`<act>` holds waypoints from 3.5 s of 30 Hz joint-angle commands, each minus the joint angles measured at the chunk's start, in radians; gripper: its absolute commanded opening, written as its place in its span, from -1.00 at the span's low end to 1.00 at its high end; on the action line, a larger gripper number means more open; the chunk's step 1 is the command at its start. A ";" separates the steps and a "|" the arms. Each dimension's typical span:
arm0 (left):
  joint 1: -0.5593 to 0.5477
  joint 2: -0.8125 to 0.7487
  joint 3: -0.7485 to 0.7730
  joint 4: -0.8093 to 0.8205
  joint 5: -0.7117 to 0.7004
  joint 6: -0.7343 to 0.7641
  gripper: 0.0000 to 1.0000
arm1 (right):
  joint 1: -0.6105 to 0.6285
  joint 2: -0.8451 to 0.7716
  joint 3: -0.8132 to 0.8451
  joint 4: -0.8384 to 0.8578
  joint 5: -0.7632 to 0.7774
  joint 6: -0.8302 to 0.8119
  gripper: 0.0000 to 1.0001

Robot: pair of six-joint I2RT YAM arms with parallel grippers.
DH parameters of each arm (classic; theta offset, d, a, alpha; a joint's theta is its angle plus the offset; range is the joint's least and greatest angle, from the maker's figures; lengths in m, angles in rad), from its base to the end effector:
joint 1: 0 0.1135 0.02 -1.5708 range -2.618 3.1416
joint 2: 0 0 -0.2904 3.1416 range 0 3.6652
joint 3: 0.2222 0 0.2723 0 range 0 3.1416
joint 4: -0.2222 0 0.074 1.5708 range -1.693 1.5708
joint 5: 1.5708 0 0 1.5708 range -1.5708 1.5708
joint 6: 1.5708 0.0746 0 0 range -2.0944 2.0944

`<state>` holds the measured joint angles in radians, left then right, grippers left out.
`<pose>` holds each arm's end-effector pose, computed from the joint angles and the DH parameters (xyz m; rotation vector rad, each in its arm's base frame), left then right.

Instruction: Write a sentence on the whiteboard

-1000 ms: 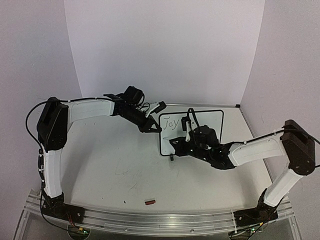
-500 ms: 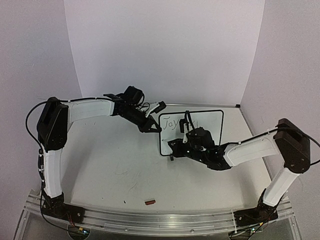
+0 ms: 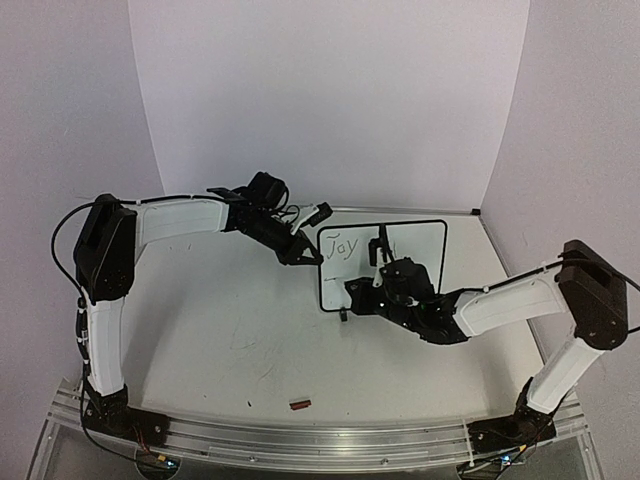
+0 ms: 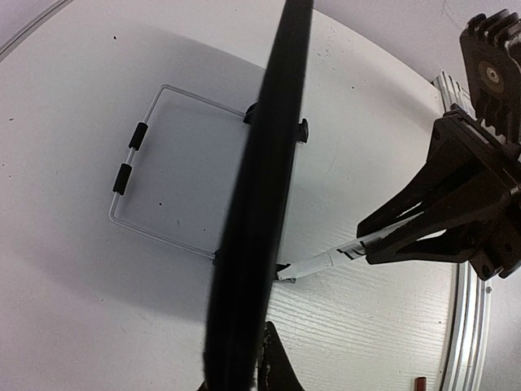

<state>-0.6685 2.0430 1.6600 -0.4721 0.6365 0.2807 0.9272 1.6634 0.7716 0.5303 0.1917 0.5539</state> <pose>0.3718 -0.3502 0.2274 1.3583 1.9975 -0.9478 0.2502 0.3099 0.1816 -0.2413 1.9960 0.7929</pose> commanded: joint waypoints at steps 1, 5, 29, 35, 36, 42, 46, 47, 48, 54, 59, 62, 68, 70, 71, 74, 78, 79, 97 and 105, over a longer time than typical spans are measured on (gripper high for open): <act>0.004 -0.005 -0.024 -0.055 -0.050 0.032 -1.00 | -0.010 -0.036 -0.011 0.009 0.078 0.010 -1.00; 0.004 -0.007 -0.022 -0.055 -0.051 0.031 -1.00 | -0.011 -0.041 -0.009 0.017 0.034 -0.007 -1.00; 0.004 -0.012 -0.021 -0.056 -0.052 0.032 -1.00 | -0.009 -0.005 0.050 0.055 -0.039 -0.028 -1.00; 0.004 -0.014 -0.021 -0.054 -0.052 0.031 -1.00 | -0.010 0.002 0.039 0.035 -0.004 -0.008 -1.00; 0.004 -0.014 -0.020 -0.054 -0.052 0.032 -1.00 | -0.009 0.004 0.038 0.028 -0.002 -0.008 -1.00; 0.004 -0.015 -0.019 -0.054 -0.052 0.031 -1.00 | -0.010 0.019 0.029 0.010 -0.013 0.007 -1.00; 0.004 -0.015 -0.020 -0.053 -0.052 0.031 -1.00 | -0.010 0.036 0.015 0.007 -0.028 0.026 -1.00; 0.004 -0.015 -0.019 -0.053 -0.053 0.031 -1.00 | -0.010 0.042 0.013 0.007 -0.033 0.029 -1.00; 0.004 -0.015 -0.019 -0.053 -0.054 0.032 -1.00 | -0.009 0.051 0.012 0.007 -0.036 0.034 -1.00; 0.004 -0.013 -0.018 -0.053 -0.054 0.031 -1.00 | -0.008 0.070 0.005 0.005 -0.034 0.048 -1.00; 0.004 -0.012 -0.016 -0.052 -0.052 0.030 -1.00 | -0.009 0.082 0.010 -0.013 -0.032 0.062 -1.00; 0.004 -0.013 -0.017 -0.052 -0.052 0.030 -1.00 | -0.009 0.083 0.002 -0.016 -0.029 0.072 -1.00; 0.004 -0.015 -0.017 -0.051 -0.049 0.029 -1.00 | -0.009 0.051 -0.012 -0.024 -0.009 0.068 -1.00; 0.004 -0.016 -0.018 -0.051 -0.049 0.029 -1.00 | -0.009 0.036 -0.012 -0.025 -0.008 0.064 -1.00; 0.004 -0.016 -0.018 -0.051 -0.049 0.029 -1.00 | -0.009 0.029 -0.012 -0.025 -0.009 0.062 -1.00; 0.004 -0.019 -0.020 -0.051 -0.049 0.029 -1.00 | -0.009 0.001 -0.018 -0.010 -0.020 0.047 -1.00; 0.004 -0.024 -0.022 -0.051 -0.051 0.029 -1.00 | -0.009 -0.054 -0.045 0.029 -0.039 0.036 -1.00; 0.004 -0.025 -0.022 -0.051 -0.051 0.028 -1.00 | -0.010 -0.068 -0.051 0.034 -0.040 0.035 -1.00; 0.004 -0.030 -0.023 -0.050 -0.052 0.026 -1.00 | -0.010 -0.029 -0.030 0.018 -0.010 0.062 -1.00; 0.004 -0.029 -0.023 -0.050 -0.054 0.028 -1.00 | -0.009 -0.018 -0.024 0.016 0.017 0.066 -1.00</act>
<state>-0.6685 2.0411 1.6600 -0.4744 0.6361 0.2810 0.9207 1.6367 0.7235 0.5308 0.1692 0.6104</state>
